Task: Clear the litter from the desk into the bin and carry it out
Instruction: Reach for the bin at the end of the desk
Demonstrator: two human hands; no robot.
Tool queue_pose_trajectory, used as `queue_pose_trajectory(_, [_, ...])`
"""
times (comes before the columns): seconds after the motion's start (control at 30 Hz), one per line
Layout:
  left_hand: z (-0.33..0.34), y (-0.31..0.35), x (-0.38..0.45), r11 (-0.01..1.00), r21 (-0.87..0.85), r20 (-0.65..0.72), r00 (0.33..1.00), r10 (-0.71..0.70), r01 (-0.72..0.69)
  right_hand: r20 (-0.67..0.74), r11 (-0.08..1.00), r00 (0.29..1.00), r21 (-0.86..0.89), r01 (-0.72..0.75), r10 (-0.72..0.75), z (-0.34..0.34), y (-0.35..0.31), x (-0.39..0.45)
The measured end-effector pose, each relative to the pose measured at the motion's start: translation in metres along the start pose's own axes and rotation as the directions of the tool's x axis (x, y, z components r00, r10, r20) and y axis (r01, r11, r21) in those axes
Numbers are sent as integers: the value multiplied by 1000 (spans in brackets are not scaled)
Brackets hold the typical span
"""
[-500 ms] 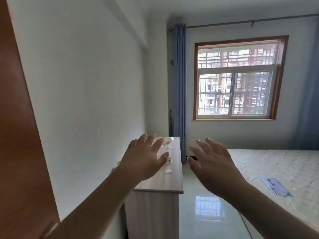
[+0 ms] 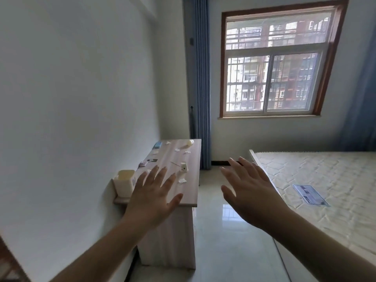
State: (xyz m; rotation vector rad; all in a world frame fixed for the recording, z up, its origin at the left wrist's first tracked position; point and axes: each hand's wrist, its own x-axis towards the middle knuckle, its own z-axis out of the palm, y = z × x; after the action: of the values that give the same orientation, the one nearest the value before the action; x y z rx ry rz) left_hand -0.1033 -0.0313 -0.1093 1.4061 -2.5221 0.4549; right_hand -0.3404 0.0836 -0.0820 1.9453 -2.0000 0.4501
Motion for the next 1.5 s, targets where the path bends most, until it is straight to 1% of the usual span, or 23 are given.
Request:
queue_pose_trajectory(0.13, [20,21,18,1000,-18,17,1000,-8,8,67,1000,998,-5,-10,10,25,30,6])
queue_pose_trajectory(0.23, [32,27,27,1000,-9,63,998,8,-7,99,999,995,38,-14,10,45,41,10])
queue_pose_trajectory(0.37, [43,24,46,1000,-5,140,990,25,-24,108,997,993,67,37,-44,71,38,23])
queue_pose_trajectory(0.5, [63,13,53,1000,-22,147,989,1,2,115,991,992,128,45,-60,97,26,46])
queue_pose_trajectory(0.6, [81,-14,55,997,-33,184,981,-58,65,128,987,989,150,58,-77,115,11,72])
queue_pose_trajectory(0.67, [93,-40,56,992,-25,222,969,-112,120,131,984,986,155,84,-105,128,-2,92])
queue_pose_trajectory(0.73, [103,-68,57,986,-9,232,960,-159,166,144,982,980,154,114,-136,140,-21,114])
queue_pose_trajectory(0.9, [127,-140,70,975,118,158,966,-207,189,172,964,957,172,203,-232,170,-72,174])
queue_pose_trajectory(1.07, [144,-198,88,977,107,126,973,-196,183,191,950,943,204,234,-274,202,-116,221])
queue_pose_trajectory(1.27, [174,-234,121,981,60,97,977,-192,187,212,936,925,232,265,-314,246,-138,267])
queue_pose_trajectory(1.5, [234,-254,173,969,79,203,948,-244,233,239,923,895,177,341,-377,310,-127,330])
